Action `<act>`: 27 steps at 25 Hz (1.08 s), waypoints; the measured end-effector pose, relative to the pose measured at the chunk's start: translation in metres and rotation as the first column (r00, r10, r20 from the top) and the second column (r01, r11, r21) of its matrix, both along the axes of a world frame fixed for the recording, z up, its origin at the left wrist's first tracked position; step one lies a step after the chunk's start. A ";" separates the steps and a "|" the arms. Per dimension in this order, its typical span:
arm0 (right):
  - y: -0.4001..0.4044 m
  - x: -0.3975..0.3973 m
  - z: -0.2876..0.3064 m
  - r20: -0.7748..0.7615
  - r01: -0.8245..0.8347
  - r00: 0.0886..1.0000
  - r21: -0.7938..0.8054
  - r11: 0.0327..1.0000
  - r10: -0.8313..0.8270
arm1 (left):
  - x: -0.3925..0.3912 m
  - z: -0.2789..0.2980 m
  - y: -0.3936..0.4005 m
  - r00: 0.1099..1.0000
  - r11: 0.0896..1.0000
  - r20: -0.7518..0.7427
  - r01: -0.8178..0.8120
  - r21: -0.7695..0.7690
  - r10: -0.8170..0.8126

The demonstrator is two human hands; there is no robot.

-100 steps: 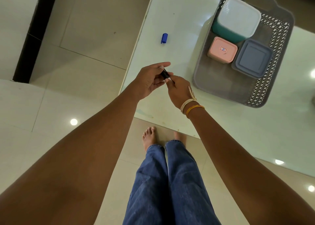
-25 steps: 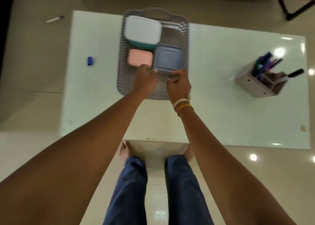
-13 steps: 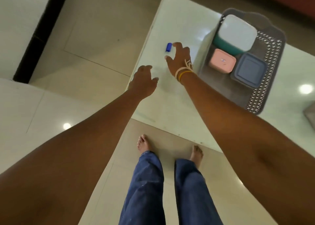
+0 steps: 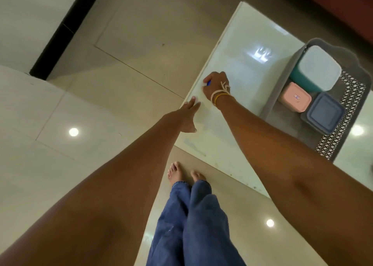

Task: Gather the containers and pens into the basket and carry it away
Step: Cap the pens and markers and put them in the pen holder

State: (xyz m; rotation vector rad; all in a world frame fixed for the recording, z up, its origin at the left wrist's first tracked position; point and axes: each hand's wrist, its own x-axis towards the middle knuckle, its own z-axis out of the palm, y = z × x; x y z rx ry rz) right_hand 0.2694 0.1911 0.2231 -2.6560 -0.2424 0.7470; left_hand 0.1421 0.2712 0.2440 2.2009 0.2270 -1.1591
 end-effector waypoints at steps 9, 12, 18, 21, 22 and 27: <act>0.031 0.040 -0.009 -0.336 0.083 0.932 -0.173 0.981 -0.138 | 0.040 0.025 0.082 0.901 0.955 0.329 -0.296 -0.006 0.282; 0.068 0.064 -0.013 -0.215 0.173 0.959 -0.085 0.981 -0.187 | 0.088 0.023 0.126 0.846 0.922 0.384 -0.387 -0.031 0.369; 0.214 0.092 -0.021 -0.236 0.382 0.917 0.291 0.877 -0.321 | 0.137 -0.016 0.219 0.699 0.721 0.192 -0.687 -0.087 0.689; 0.258 0.111 -0.031 -0.273 0.483 0.872 0.340 0.807 -0.407 | 0.151 -0.021 0.260 0.600 0.611 0.129 -0.789 -0.066 0.789; 0.270 0.119 -0.032 -0.305 0.525 0.846 0.344 0.778 -0.436 | 0.161 -0.020 0.278 0.599 0.608 0.116 -0.792 -0.062 0.792; 0.319 0.177 -0.043 -0.370 0.549 0.821 0.303 0.779 -0.435 | 0.232 -0.027 0.365 0.541 0.545 0.070 -0.835 -0.074 0.838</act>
